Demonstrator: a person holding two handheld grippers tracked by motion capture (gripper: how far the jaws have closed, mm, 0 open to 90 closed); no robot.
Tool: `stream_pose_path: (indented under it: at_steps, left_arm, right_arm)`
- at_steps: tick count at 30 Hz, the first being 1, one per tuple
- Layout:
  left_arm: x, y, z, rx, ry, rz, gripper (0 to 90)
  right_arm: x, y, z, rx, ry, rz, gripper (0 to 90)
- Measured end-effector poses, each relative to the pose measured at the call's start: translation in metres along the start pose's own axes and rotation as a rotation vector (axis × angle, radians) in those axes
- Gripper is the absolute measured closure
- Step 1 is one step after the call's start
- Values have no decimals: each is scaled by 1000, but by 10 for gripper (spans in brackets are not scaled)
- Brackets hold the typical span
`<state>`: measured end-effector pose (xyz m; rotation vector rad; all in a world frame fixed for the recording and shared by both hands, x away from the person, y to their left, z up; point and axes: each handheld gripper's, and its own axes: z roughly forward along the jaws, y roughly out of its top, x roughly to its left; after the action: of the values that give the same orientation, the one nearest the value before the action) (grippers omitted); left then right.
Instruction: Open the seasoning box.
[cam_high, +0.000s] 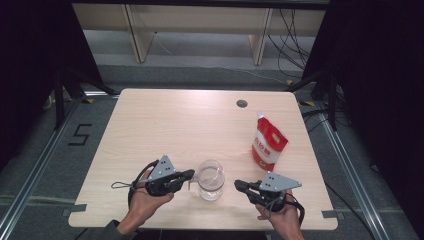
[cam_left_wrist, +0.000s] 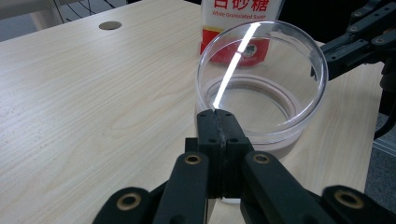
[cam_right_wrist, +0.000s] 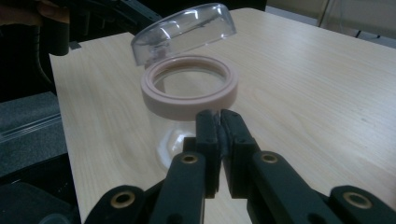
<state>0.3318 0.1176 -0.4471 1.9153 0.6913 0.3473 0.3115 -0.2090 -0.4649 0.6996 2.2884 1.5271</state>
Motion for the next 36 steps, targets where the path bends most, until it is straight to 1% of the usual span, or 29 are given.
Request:
stream_pose_path:
  at_steps: [3, 4, 5, 8, 9, 10, 12, 13, 14, 15, 17, 18, 19, 20, 21, 23, 24, 25, 26, 27, 28, 29, 30, 31, 32, 33, 34, 35, 36]
  left_arm:
    - [0, 0, 0, 1, 2, -9, 892]
    - [-1, 0, 0, -1, 0, -15, 892]
    - [0, 0, 0, 0, 0, 1, 893]
    - [0, 0, 0, -1, -2, 0, 892]
    - [0, 0, 0, -1, -1, -3, 893]
    - [-1, -1, 0, -3, 0, -16, 893]
    - [-1, -1, 0, -4, 0, -17, 892]
    - [-1, -1, 0, -3, 0, -22, 892]
    - [1, -1, 0, -4, -4, -14, 891]
    - [1, -1, -1, -1, -4, -18, 887]
    - [1, -1, -2, -1, -7, -11, 871]
    - [1, -1, -2, -9, -18, -13, 857]
    - [0, -1, -4, -10, -12, -30, 840]
    - [0, -1, -4, -27, -17, -41, 768]
    - [1, -1, -6, -30, -15, -28, 736]
    - [1, 0, -11, -42, -17, -37, 672]
    - [1, 0, -11, -42, -17, -37, 630]
    - [1, 0, -11, -43, -29, -35, 590]
    - [1, -1, -12, -38, -40, -36, 558]
    - [1, -2, -13, -31, -32, -26, 523]
    - [0, -3, -14, -21, -25, -22, 523]
    - [-1, -5, -15, -3, -15, -27, 480]
    - [-1, -7, -15, 1, -14, -31, 444]
    - [0, -10, -15, 6, -22, -38, 407]
    - [-1, -12, -16, 25, -14, -52, 370]
    - [-1, -14, -16, 33, -24, -51, 338]
    - [-1, -16, -16, 40, -21, -38, 309]
    - [-1, -18, -17, 49, -18, -45, 239]
    - [-1, -20, -17, 43, -27, -56, 239]
  right_arm:
    - [2, 3, 4, 13, 20, 5, 890]
    - [2, 5, 7, 14, 31, -19, 892]
    - [3, 6, 9, 13, 23, -41, 895]
    - [7, 12, 15, 20, 35, -31, 898]
    - [7, 14, 17, 25, 48, -50, 898]
    - [7, 15, 19, 26, 45, -49, 898]
    - [9, 17, 23, 19, 44, -53, 898]
    - [9, 18, 25, 18, 58, -58, 898]
    - [10, 18, 25, 26, 50, -57, 898]
    - [11, 19, 26, 29, 59, -57, 898]
    - [12, 19, 27, 15, 45, -51, 898]
    - [12, 20, 28, 10, 41, -65, 900]
    - [12, 21, 27, 24, 54, -63, 900]
    - [14, 20, 29, 15, 44, -40, 900]
    - [14, 20, 29, 16, 51, -49, 900]
    - [15, 20, 30, 18, 46, -40, 900]
    - [14, 22, 29, 23, 52, -64, 900]
    - [15, 22, 29, 23, 58, -51, 900]
    - [15, 23, 30, 12, 61, -57, 900]
    - [15, 24, 30, 9, 60, -65, 899]
    - [15, 24, 30, 9, 60, -65, 899]
    - [14, 24, 29, 12, 53, -74, 899]
    - [15, 25, 30, 13, 54, -65, 899]
    - [15, 25, 30, 13, 58, -69, 899]
    - [16, 25, 32, 11, 70, -64, 899]
    - [16, 25, 32, 6, 59, -65, 899]
    - [16, 26, 32, 10, 59, -69, 899]
    - [17, 27, 33, 12, 69, -70, 897]
    - [17, 27, 33, 12, 69, -70, 897]
